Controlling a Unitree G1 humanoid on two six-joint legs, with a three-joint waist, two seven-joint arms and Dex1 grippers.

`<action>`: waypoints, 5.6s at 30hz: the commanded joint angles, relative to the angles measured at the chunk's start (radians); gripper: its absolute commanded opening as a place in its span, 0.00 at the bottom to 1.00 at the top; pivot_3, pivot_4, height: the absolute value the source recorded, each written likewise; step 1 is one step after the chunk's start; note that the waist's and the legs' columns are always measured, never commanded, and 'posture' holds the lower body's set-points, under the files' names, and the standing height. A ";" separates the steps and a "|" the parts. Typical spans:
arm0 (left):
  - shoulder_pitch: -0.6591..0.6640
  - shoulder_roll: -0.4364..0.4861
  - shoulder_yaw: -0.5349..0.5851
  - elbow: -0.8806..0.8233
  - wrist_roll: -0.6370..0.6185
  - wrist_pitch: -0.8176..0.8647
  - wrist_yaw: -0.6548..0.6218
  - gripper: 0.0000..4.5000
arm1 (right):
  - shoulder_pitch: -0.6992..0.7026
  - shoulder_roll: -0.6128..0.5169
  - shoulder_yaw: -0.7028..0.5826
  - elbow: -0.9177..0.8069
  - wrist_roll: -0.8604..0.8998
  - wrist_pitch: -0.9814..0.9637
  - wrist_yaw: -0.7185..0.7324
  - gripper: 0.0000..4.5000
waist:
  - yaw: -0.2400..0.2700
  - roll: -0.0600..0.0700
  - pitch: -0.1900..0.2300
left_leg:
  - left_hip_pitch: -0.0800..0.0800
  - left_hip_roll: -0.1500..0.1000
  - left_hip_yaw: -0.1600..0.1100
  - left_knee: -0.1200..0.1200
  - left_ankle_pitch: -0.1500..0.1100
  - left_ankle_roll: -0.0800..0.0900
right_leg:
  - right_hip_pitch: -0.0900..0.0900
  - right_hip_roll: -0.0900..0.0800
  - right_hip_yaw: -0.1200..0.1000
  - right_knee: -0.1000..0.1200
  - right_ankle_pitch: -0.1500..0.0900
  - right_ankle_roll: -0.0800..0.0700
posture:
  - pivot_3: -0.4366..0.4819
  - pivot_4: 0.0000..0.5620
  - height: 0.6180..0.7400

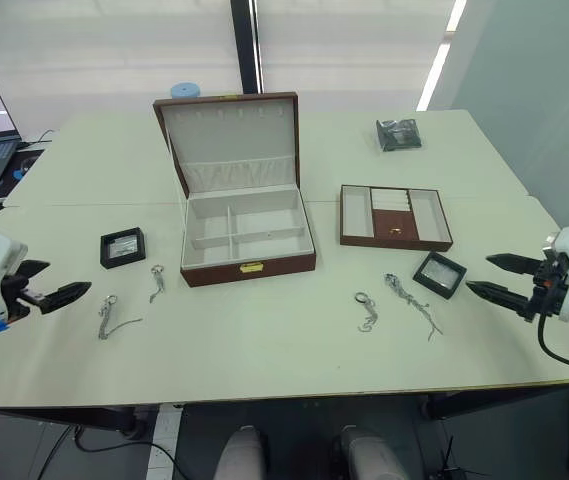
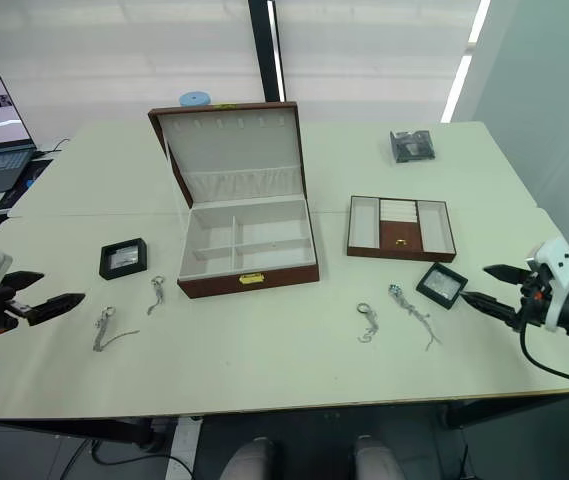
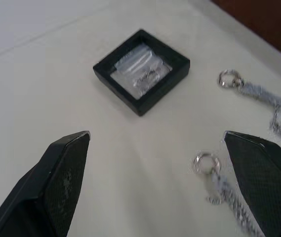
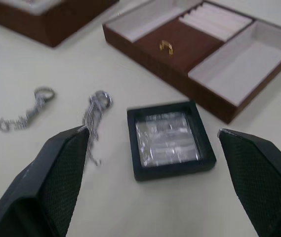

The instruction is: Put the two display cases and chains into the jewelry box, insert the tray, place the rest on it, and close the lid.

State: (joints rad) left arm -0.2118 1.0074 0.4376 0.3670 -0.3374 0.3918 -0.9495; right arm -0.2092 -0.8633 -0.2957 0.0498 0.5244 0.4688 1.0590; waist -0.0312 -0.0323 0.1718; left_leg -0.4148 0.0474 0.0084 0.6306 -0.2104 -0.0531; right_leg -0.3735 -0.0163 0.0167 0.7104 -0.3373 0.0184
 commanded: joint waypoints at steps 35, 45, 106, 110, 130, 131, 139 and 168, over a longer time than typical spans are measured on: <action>-0.274 -0.481 -0.219 -0.106 0.044 0.144 0.475 0.01 | -0.566 0.699 0.467 0.419 -0.432 -0.199 -0.457 0.00 | 0.001 -0.001 0.000 | -0.002 -0.001 -0.001 0.003 0.000 0.000 | -0.001 -0.001 -0.001 0.002 0.000 0.000 | 0.48 0.27 1.00; -0.248 -0.510 -0.270 -0.180 0.036 0.189 0.413 0.01 | -0.496 0.687 0.490 0.292 -0.399 -0.154 -0.364 0.00 | 0.002 -0.001 0.000 | -0.002 -0.001 -0.001 0.003 0.000 0.000 | -0.001 -0.001 0.000 0.001 0.000 0.000 | 0.48 0.27 1.00; -0.320 -0.485 -0.264 -0.120 0.134 0.167 0.264 0.01 | -0.286 0.602 0.461 -0.057 -0.373 0.056 -0.305 0.00 | 0.005 -0.001 -0.001 | -0.001 -0.002 -0.003 0.003 0.000 0.000 | 0.001 0.000 -0.002 0.000 0.000 0.000 | 0.48 0.27 1.00; -0.305 -0.447 -0.226 -0.185 0.099 0.222 0.254 0.01 | -0.279 0.586 0.439 -0.089 -0.362 0.069 -0.305 0.00 | 0.003 -0.001 -0.001 | -0.002 -0.002 -0.003 0.002 0.000 0.000 | 0.000 0.000 -0.002 0.000 0.000 0.000 | 0.48 0.27 1.00; -0.206 -0.224 -0.085 -0.254 0.012 0.259 0.233 0.01 | -0.264 0.422 0.301 -0.083 -0.272 0.048 -0.290 0.00 | 0.000 -0.003 0.001 | -0.002 0.000 -0.003 -0.001 0.000 0.000 | -0.001 0.001 -0.001 -0.002 0.000 0.000 | 0.48 0.27 1.00; -0.195 -0.200 -0.073 -0.242 0.013 0.247 0.220 0.01 | -0.261 0.408 0.287 -0.086 -0.260 0.046 -0.279 0.00 | 0.000 -0.003 0.002 | -0.002 0.000 -0.003 -0.001 0.000 0.000 | -0.001 0.001 -0.001 -0.002 0.000 0.000 | 0.48 0.27 1.00; -0.074 0.000 0.017 -0.124 0.030 0.151 0.117 0.20 | -0.176 0.181 0.169 -0.110 -0.171 0.064 -0.132 0.24 | 0.001 -0.002 0.002 | -0.002 -0.001 -0.002 -0.002 0.000 0.000 | 0.000 0.000 -0.001 -0.006 0.000 0.000 | 0.48 0.27 1.00; 0.085 0.175 0.082 0.323 0.094 -0.182 0.002 1.00 | -0.021 -0.134 0.011 0.177 -0.199 -0.130 0.027 1.00 | 0.000 -0.002 0.003 | -0.001 0.000 0.000 -0.003 -0.001 0.001 | 0.000 -0.001 -0.001 -0.007 0.000 0.000 | 0.48 0.27 1.00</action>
State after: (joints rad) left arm -0.1189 1.1501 0.5071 0.6820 -0.2472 0.2292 -0.9487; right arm -0.2123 -0.9817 -0.2618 0.2352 0.3264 0.3573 1.0886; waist -0.0312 -0.0342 0.1748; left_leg -0.4163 0.0475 0.0089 0.6276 -0.2109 -0.0524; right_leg -0.3740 -0.0174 0.0158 0.7034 -0.3372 0.0185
